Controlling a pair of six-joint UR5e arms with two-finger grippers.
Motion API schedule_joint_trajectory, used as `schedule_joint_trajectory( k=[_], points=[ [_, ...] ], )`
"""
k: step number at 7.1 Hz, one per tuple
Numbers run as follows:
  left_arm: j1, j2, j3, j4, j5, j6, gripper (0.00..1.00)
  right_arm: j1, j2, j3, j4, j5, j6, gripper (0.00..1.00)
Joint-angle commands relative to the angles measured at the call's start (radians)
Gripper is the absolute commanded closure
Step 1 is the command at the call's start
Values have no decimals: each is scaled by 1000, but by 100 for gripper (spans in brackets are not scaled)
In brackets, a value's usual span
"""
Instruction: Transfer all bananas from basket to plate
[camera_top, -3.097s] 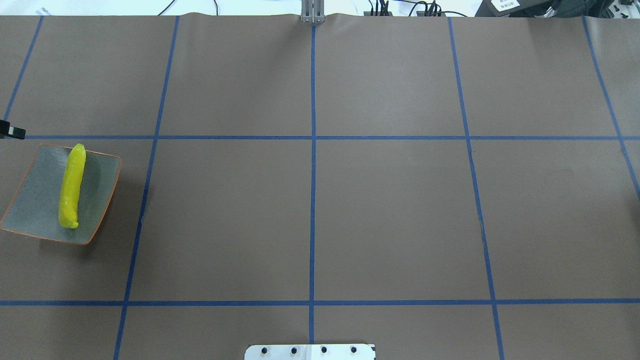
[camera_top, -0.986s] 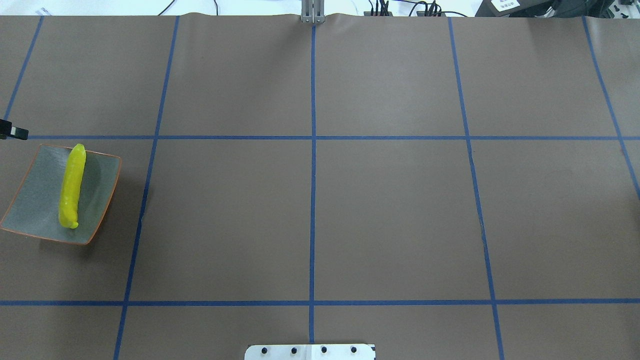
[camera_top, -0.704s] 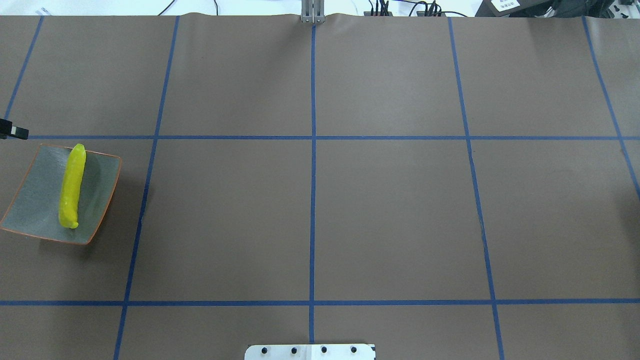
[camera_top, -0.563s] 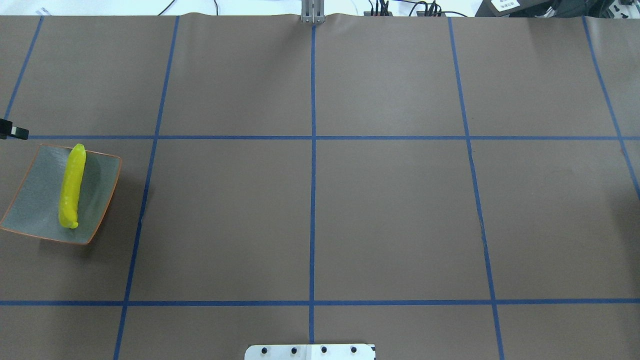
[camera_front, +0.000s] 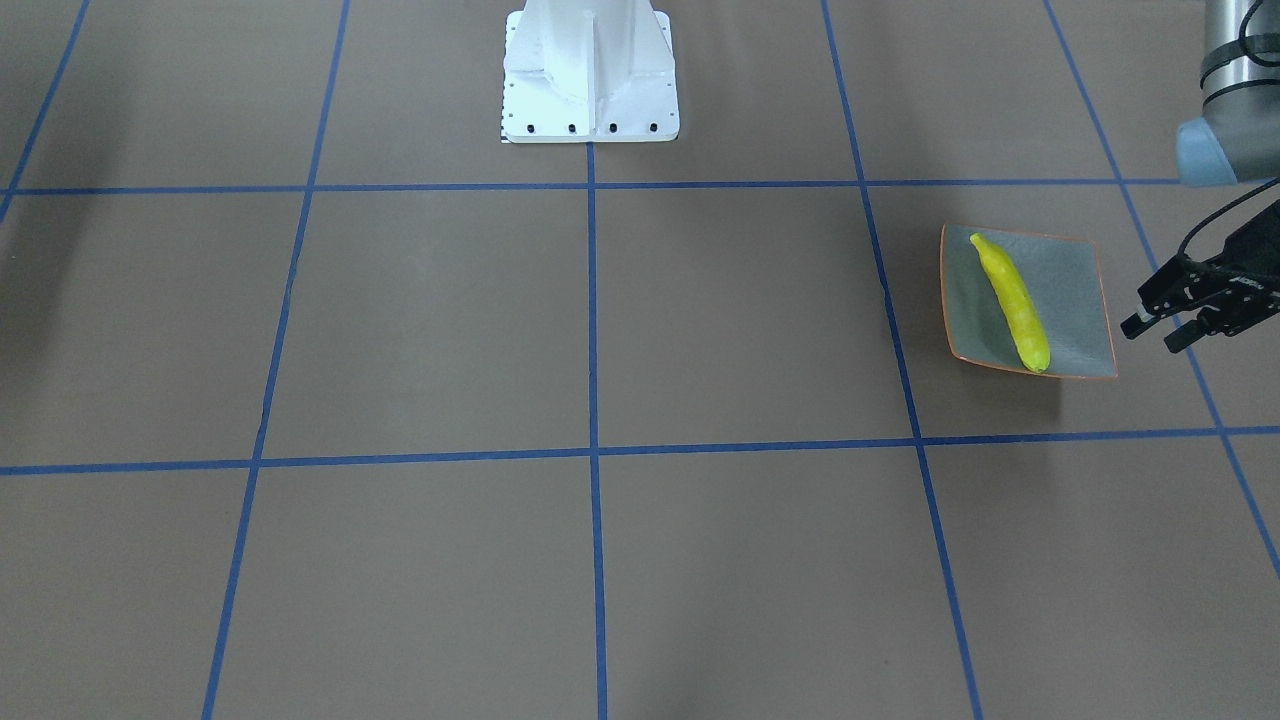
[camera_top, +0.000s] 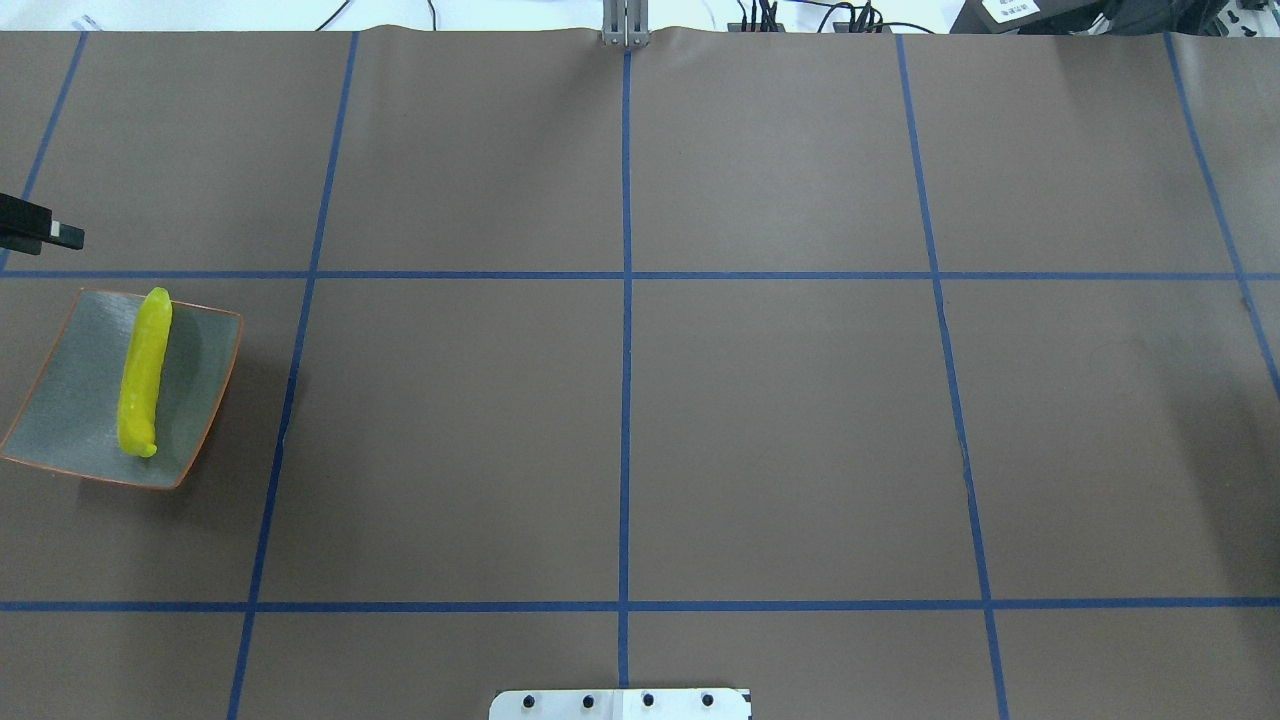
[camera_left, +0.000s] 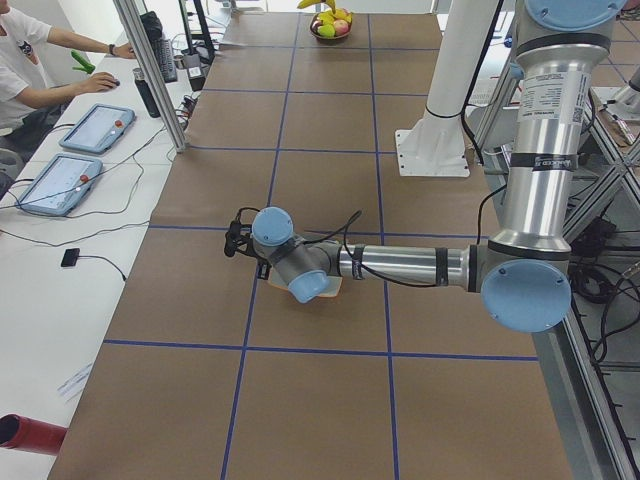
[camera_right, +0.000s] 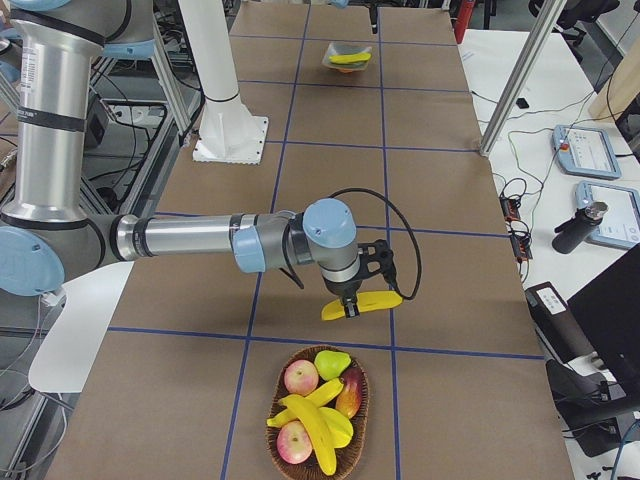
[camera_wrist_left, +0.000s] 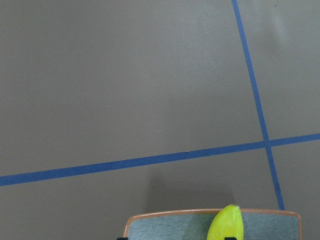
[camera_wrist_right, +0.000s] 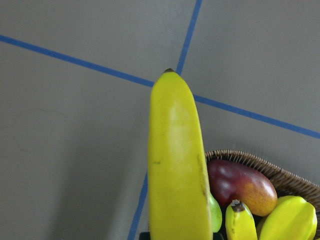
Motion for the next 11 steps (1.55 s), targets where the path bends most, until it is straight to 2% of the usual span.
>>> schedule_joint_trajectory(
  k=[1, 3, 5, 6, 8, 9, 11],
  points=[
    [26, -128, 35, -1, 0, -146, 26, -134, 172, 2, 3, 63, 361, 100],
    [107, -251, 48, 1, 1, -306, 26, -270, 355, 5, 29, 63, 721, 100],
    [170, -354, 55, -1, 7, -418, 26, -437, 462, -7, 182, 45, 1058, 100],
    [180, -385, 54, -1, 9, -419, 26, -508, 483, -13, 288, -3, 1184, 100],
    [224, -470, 62, -3, 14, -515, 26, -663, 526, -24, 484, -169, 1431, 100],
    [247, -498, 62, -3, 14, -527, 26, -720, 538, -25, 547, -228, 1476, 100],
    [292, -550, 60, -12, 14, -528, 26, -780, 616, -47, 549, -245, 1481, 100]
  ],
)
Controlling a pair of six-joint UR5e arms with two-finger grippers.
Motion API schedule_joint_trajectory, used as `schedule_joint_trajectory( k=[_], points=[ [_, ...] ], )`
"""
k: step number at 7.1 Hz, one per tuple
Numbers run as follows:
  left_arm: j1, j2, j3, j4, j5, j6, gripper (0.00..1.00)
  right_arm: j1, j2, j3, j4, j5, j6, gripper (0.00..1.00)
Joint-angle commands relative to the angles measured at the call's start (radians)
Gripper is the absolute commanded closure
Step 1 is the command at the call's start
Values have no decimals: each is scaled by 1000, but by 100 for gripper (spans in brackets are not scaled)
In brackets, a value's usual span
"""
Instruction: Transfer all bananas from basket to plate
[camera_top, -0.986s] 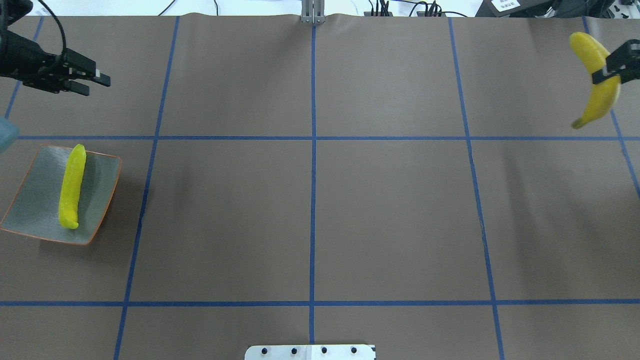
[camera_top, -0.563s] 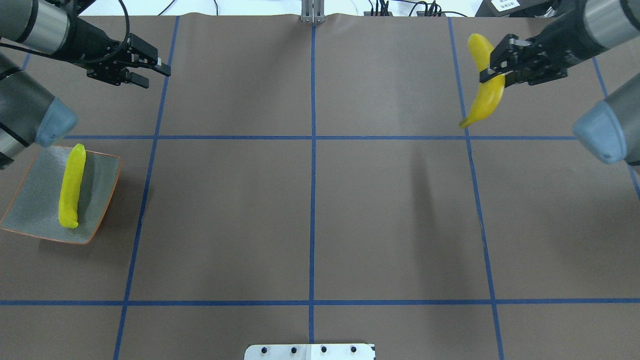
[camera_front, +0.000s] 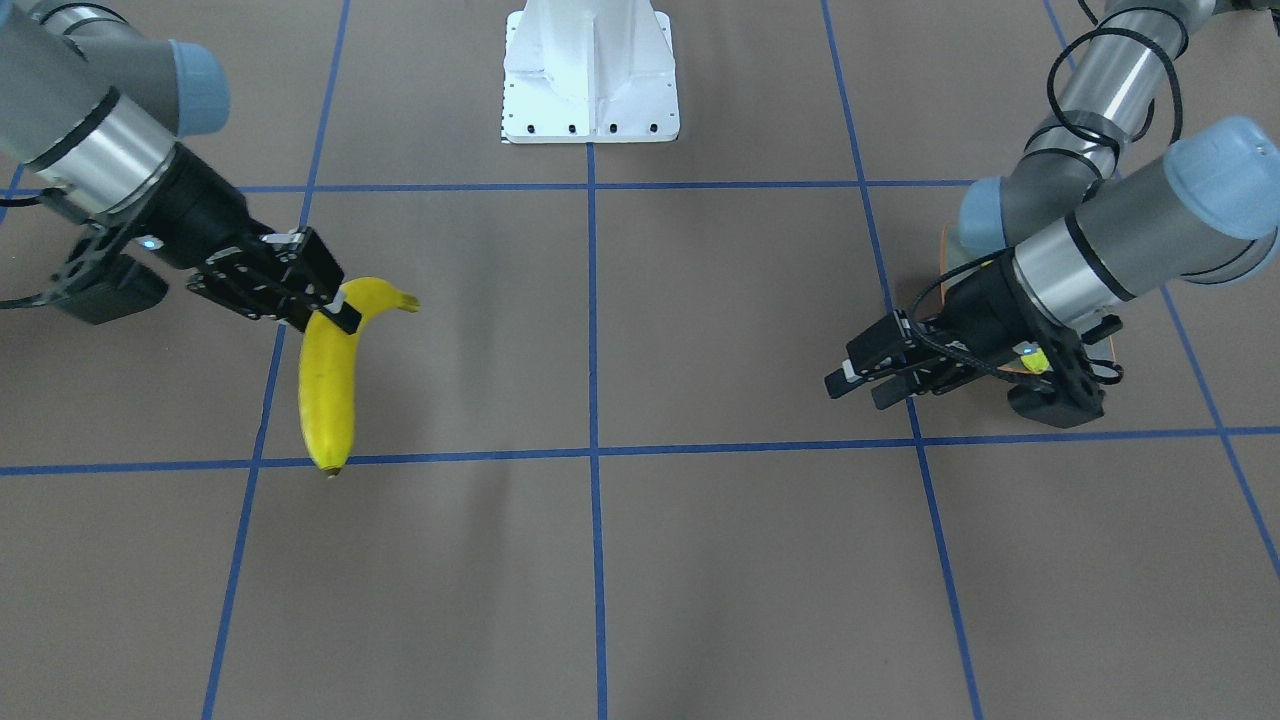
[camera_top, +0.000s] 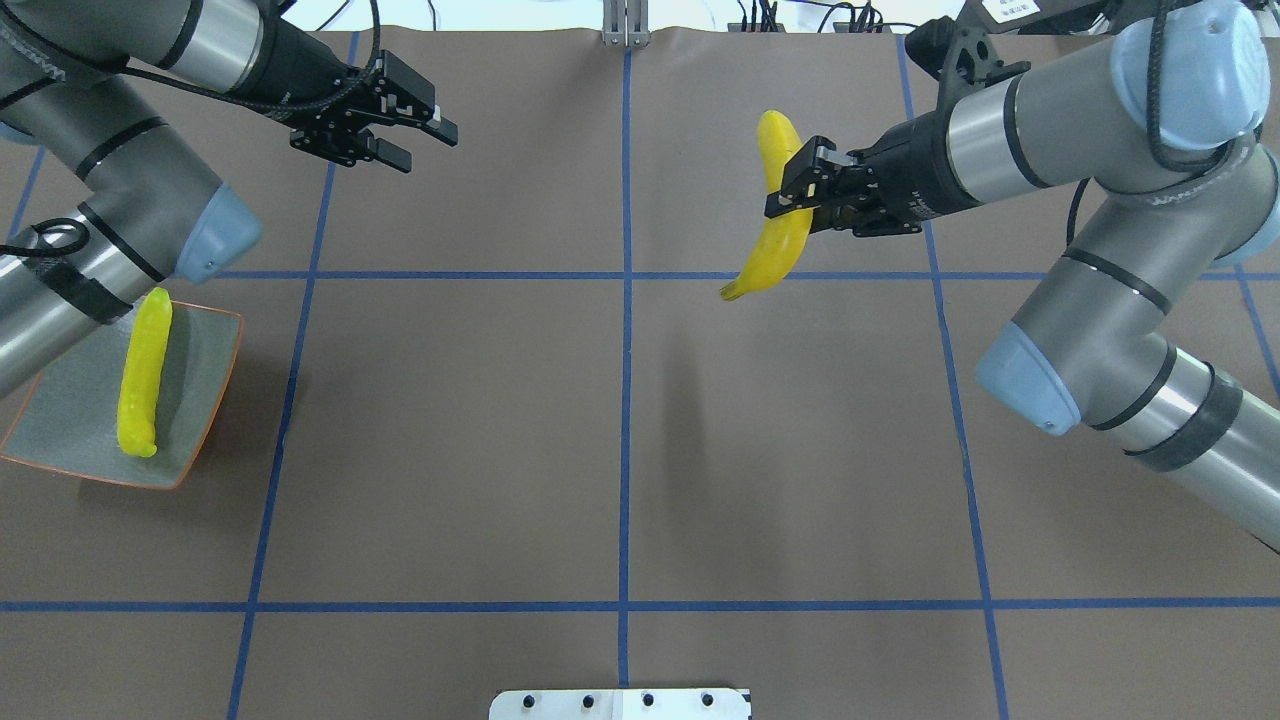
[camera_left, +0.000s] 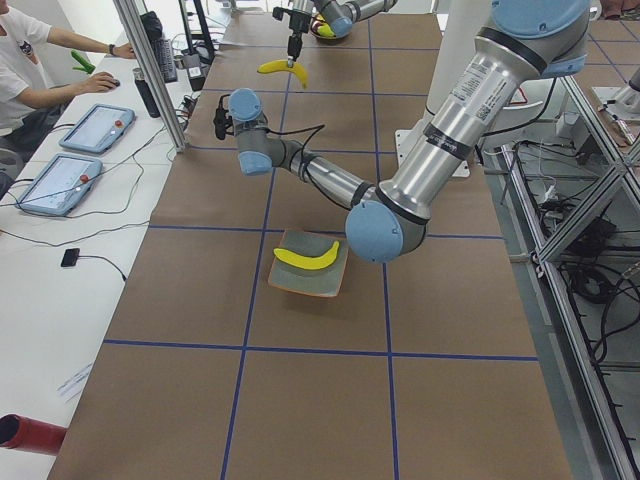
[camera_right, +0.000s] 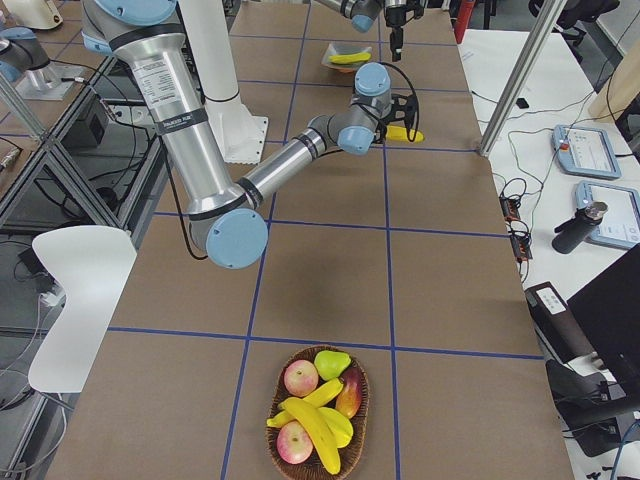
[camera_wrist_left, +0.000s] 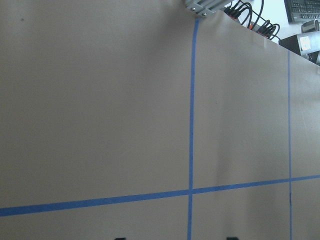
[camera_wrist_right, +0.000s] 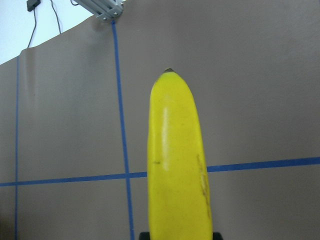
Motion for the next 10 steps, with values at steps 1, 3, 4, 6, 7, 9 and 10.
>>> schedule_joint_trajectory(
  k=[1, 3, 4, 6, 7, 9, 10],
  points=[
    [47, -54, 1, -7, 0, -2, 26, -75, 49, -24, 12, -51, 11, 100],
    [76, -96, 1, -7, 0, -2, 26, -135, 118, -71, 12, -100, 11, 100],
    [87, -103, 1, -7, 11, -2, 26, -150, 134, -73, 10, -108, 11, 100],
    [110, -116, 1, -7, 35, -5, 26, -161, 154, -76, 9, -108, 11, 100],
    [117, -131, 1, -7, 37, -54, 26, -161, 163, -77, 9, -113, 11, 100],
    [133, -146, -2, -9, 37, -152, 26, -186, 167, -71, 13, -185, 11, 100],
    [140, -147, -4, -9, 37, -159, 26, -186, 167, -70, 13, -188, 11, 100]
  ],
)
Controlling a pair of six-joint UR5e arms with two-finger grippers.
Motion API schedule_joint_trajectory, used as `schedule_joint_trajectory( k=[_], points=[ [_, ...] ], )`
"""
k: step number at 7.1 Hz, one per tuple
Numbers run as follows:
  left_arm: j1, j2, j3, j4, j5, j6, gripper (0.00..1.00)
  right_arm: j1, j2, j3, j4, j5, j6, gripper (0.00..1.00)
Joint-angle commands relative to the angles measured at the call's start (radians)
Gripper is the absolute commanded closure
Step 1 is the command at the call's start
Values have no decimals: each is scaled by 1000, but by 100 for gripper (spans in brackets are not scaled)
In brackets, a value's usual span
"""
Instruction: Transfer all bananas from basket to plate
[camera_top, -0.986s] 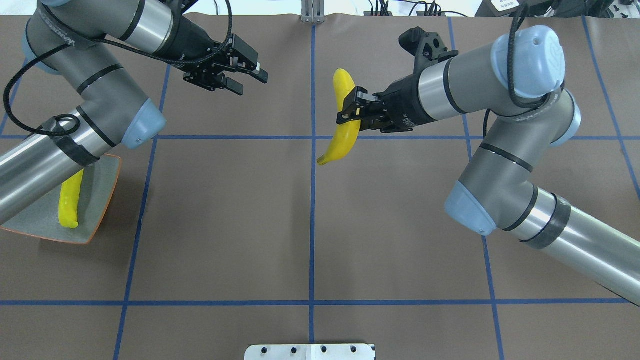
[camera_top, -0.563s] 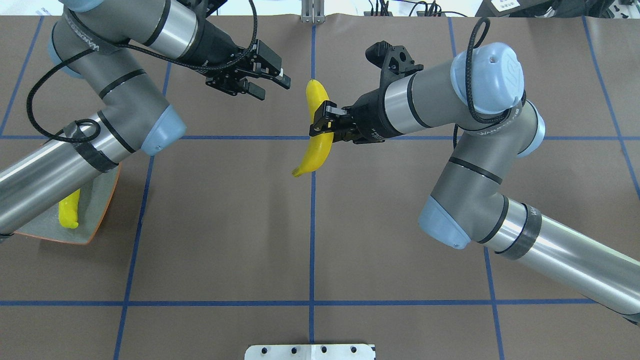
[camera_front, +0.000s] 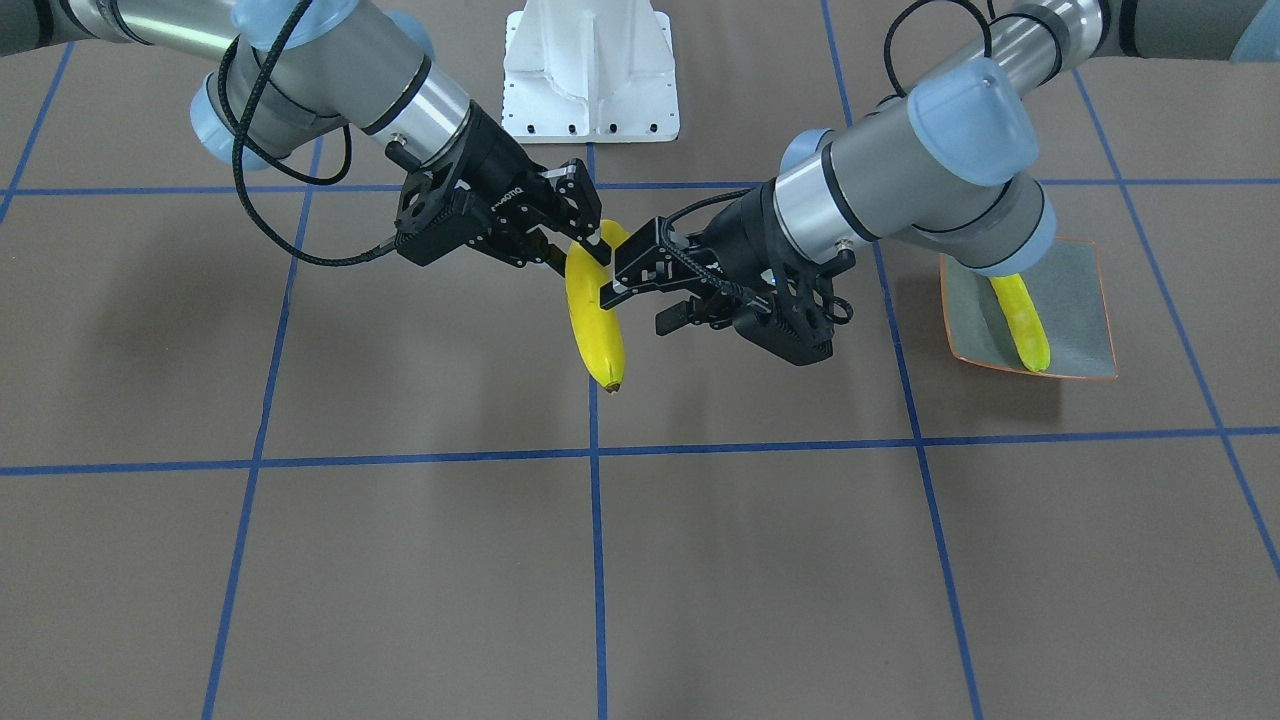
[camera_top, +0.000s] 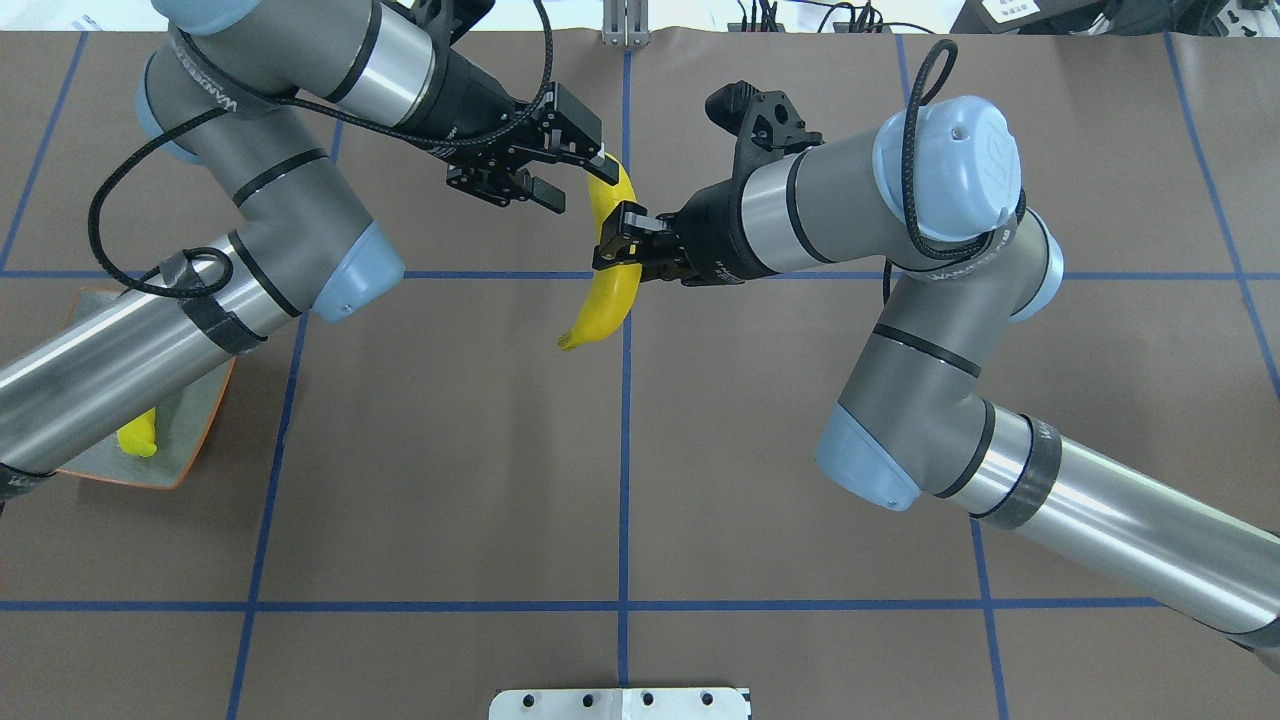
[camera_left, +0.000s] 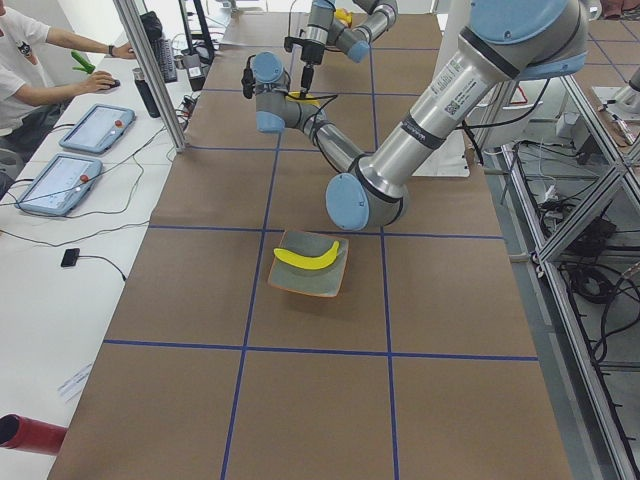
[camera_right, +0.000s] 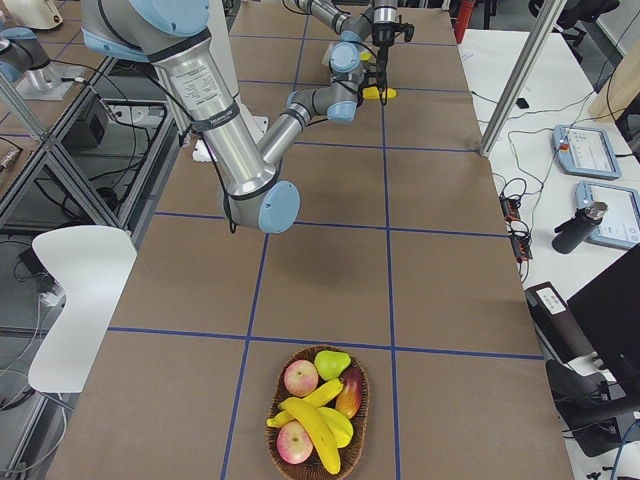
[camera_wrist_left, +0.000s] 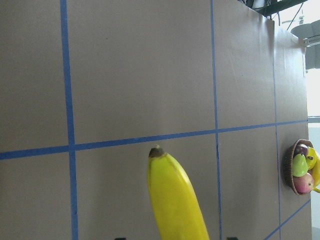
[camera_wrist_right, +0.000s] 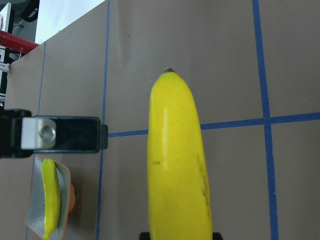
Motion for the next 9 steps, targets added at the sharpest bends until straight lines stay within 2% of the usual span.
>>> schedule_joint_trajectory(
  k=[1, 2, 4, 5, 6, 7, 8, 9],
  points=[
    [16, -4, -3, 0, 6, -39, 26, -5, 3, 7, 2, -20, 2, 100],
    [38, -4, -5, 0, 49, -44, 26, -5, 3, 9, 2, -45, 2, 100],
    [44, -2, -6, 0, 63, -46, 27, -5, 1, 15, 2, -62, 2, 100],
    [44, -2, -6, 0, 63, -46, 33, -5, 1, 15, 2, -62, 2, 100],
    [44, -2, -8, 0, 63, -46, 58, -6, 1, 15, 2, -62, 2, 100],
    [44, -2, -8, 0, 63, -46, 100, -6, 1, 15, 4, -62, 2, 100],
    [44, -2, -11, 0, 63, -46, 100, -6, 1, 15, 7, -62, 0, 57],
    [44, -2, -15, -2, 63, -73, 100, -5, -8, 17, 40, -60, 0, 1]
  ],
)
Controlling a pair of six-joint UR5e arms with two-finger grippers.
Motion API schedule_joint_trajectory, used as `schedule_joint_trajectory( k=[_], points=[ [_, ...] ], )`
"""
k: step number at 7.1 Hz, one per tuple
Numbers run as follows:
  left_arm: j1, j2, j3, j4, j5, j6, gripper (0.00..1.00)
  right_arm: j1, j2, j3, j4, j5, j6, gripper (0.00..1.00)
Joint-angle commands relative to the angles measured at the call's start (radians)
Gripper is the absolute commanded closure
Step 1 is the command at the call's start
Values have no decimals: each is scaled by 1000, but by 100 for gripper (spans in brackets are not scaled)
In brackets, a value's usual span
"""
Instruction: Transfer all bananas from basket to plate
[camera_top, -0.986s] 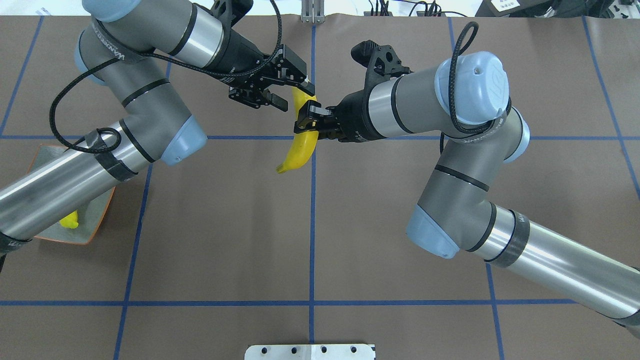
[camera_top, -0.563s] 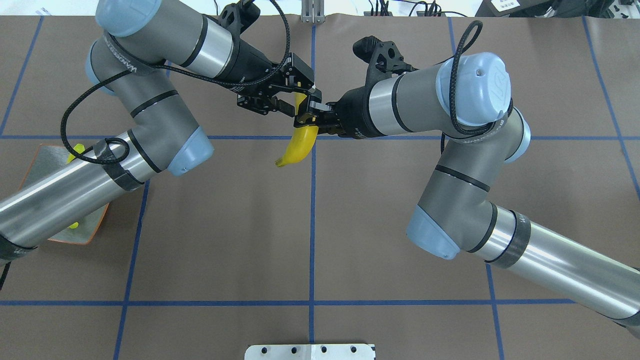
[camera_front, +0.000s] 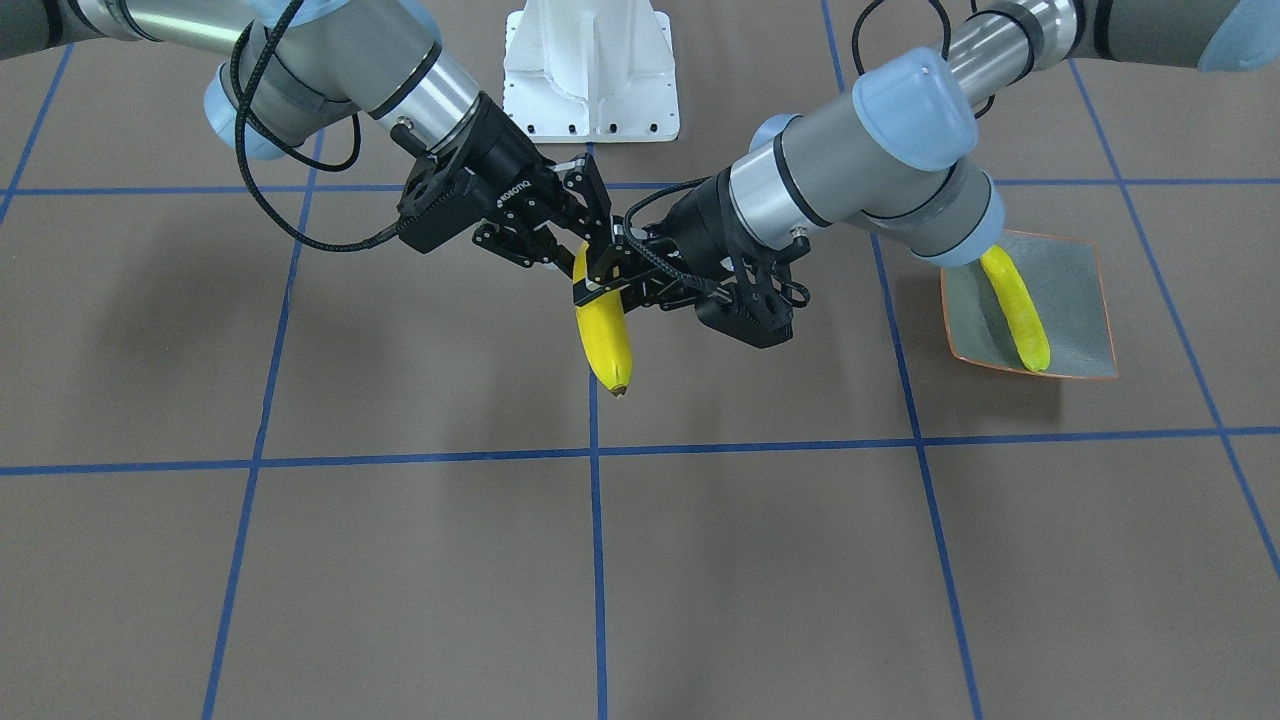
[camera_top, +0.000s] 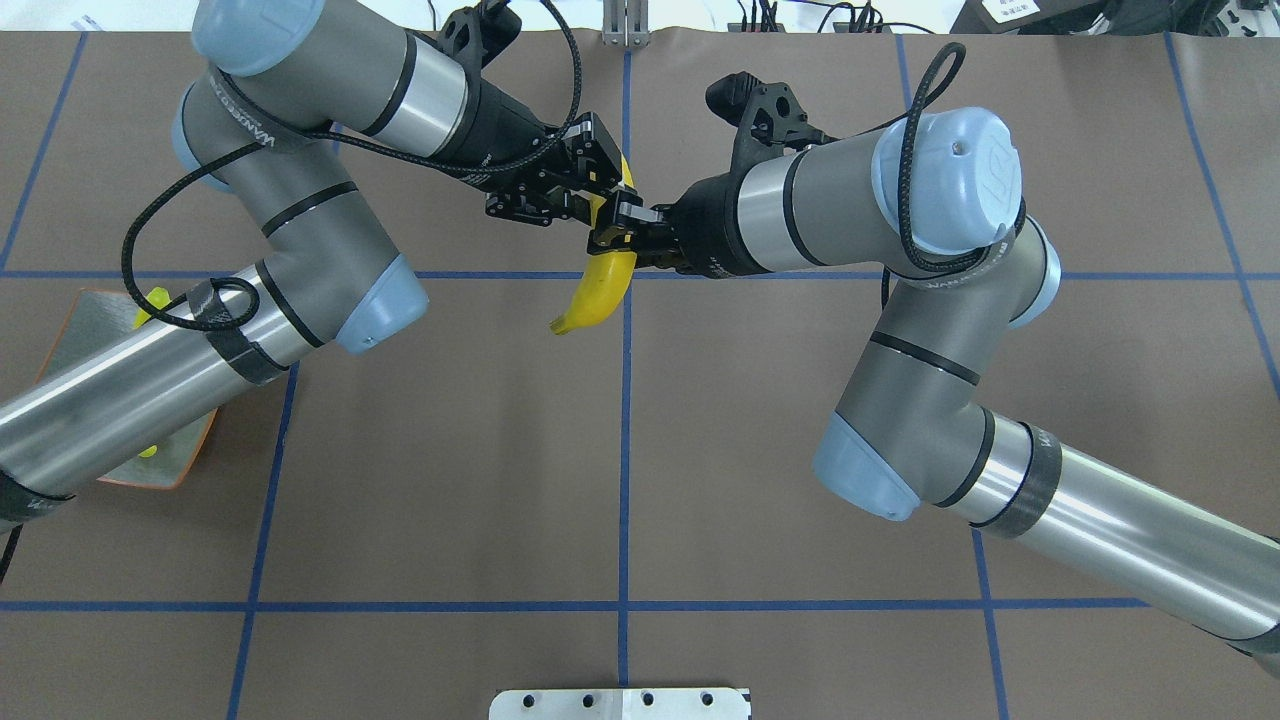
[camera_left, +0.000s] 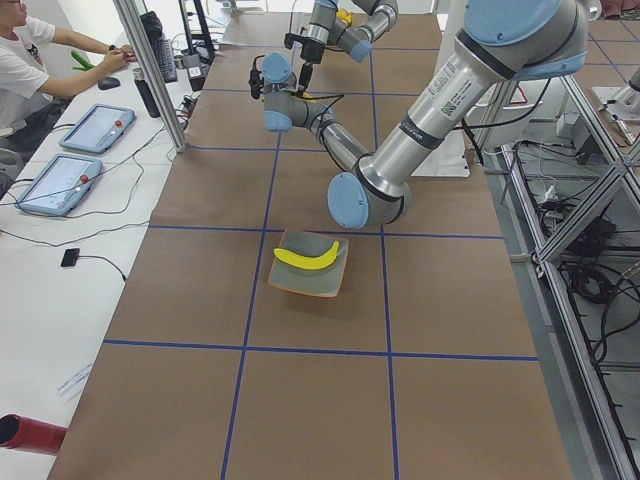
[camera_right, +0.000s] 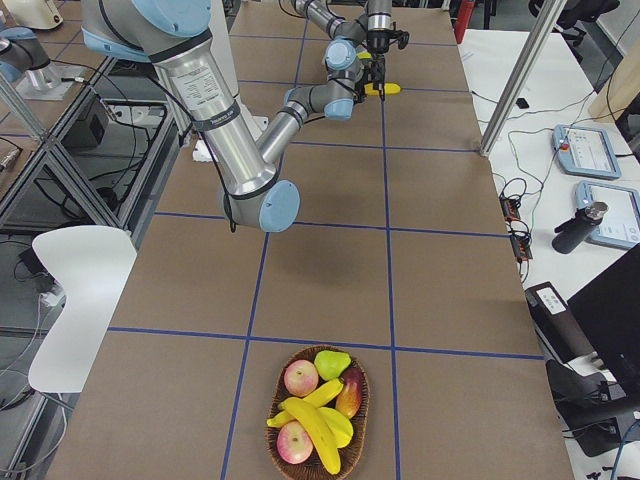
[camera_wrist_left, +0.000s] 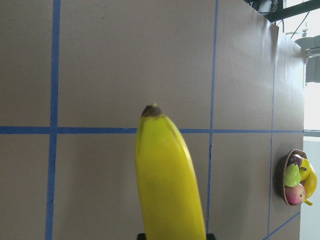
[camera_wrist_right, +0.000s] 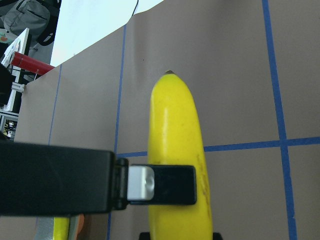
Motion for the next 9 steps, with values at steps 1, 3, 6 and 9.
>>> schedule_joint_trajectory(
  k=[1, 3, 6, 9],
  points=[
    [0, 6, -8, -1, 0, -23, 100, 9, -29, 32, 59, 3, 4, 0],
    [-3, 99, -84, 0, -5, -24, 100, 29, -192, 165, 60, 30, -1, 0],
    [-108, 340, -204, 11, -24, 88, 100, 130, -311, 161, 58, 58, -17, 0],
    [-233, 634, -213, 49, -28, 454, 100, 159, -414, 145, 60, 38, -57, 0]
  ],
)
